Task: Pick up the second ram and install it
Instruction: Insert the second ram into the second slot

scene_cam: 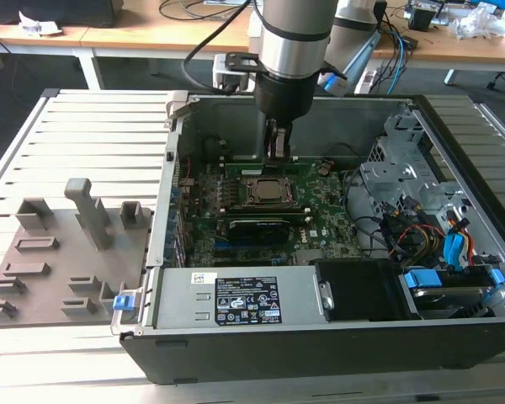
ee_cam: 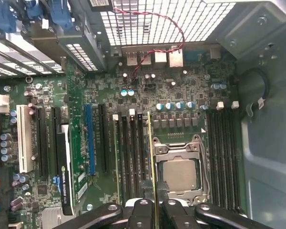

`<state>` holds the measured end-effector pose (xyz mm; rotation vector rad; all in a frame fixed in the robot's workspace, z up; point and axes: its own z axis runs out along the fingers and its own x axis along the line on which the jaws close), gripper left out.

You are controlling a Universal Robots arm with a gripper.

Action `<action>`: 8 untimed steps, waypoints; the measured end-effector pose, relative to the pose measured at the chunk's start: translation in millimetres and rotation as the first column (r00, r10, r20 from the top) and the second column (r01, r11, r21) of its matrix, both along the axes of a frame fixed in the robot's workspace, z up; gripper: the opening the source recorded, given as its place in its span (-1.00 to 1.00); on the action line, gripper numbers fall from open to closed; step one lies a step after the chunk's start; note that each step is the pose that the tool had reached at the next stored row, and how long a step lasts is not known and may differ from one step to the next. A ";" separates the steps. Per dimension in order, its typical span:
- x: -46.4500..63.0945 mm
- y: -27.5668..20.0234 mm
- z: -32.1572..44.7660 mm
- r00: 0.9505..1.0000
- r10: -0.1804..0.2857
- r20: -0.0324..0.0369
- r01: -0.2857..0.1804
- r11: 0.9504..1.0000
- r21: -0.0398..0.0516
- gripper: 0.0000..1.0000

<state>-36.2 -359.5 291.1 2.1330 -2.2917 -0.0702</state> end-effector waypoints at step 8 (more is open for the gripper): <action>0.0 0.0 -9.4 1.000 0.000 0.000 0.000 1.000 0.000 -0.73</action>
